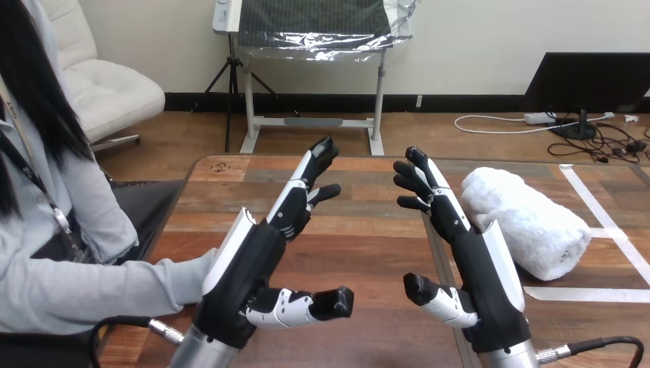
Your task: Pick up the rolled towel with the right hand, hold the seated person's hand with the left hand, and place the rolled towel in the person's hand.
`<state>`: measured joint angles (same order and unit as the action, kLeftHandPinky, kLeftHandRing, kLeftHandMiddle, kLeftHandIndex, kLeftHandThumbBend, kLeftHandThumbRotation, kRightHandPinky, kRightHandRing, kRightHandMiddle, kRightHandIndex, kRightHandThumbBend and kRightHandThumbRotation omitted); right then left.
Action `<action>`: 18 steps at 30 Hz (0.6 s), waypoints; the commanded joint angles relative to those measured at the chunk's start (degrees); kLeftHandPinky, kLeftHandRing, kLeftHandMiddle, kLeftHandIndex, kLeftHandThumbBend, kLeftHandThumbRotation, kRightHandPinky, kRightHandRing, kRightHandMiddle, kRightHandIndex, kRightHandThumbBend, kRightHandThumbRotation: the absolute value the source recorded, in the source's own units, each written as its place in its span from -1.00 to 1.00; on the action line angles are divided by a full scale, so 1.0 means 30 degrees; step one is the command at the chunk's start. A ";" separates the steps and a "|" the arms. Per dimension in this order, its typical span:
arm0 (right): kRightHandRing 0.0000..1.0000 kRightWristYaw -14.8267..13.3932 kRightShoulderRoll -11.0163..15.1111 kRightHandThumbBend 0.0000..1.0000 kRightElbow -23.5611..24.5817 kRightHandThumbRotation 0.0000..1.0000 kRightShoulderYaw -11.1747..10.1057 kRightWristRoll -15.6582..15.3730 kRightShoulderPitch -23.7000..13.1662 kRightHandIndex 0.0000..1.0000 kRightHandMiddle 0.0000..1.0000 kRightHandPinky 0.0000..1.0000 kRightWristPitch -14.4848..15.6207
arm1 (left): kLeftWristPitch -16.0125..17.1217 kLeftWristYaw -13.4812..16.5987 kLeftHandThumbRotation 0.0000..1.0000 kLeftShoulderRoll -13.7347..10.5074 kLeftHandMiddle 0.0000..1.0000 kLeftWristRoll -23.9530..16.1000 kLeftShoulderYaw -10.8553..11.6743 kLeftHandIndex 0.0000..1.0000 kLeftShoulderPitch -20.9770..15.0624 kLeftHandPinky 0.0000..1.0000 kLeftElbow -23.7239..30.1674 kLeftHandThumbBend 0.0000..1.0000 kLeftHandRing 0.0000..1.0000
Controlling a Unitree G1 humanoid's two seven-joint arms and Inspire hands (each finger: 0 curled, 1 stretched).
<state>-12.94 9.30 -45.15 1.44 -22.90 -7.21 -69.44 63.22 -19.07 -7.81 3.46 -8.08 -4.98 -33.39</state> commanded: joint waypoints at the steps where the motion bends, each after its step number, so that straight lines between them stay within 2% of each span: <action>1: 0.75 -0.0313 0.0227 1.00 0.0987 0.88 -0.0239 0.0082 -0.0780 0.94 0.81 0.61 0.0050 | 0.0045 0.0418 0.43 0.0248 1.00 -0.0367 0.0392 1.00 -0.1228 0.73 0.0395 1.00 1.00; 11: 0.75 0.0087 0.0410 1.00 0.1478 0.83 -0.0183 0.0637 -0.0532 0.94 0.81 0.63 0.0078 | 0.0107 0.0817 0.47 0.0339 1.00 -0.0693 0.0369 1.00 -0.1077 0.70 0.0699 1.00 1.00; 18: 0.75 0.0493 0.0648 1.00 0.2157 0.79 -0.0220 0.0985 -0.0524 0.94 0.82 0.62 0.0390 | -0.0218 0.0551 0.40 0.0393 1.00 -0.0017 0.0128 1.00 -0.0955 0.80 0.1174 1.00 1.00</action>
<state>-12.02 9.72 -43.06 1.43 -21.97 -6.70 -68.70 63.05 -17.43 -7.13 2.08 -7.93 -5.06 -33.19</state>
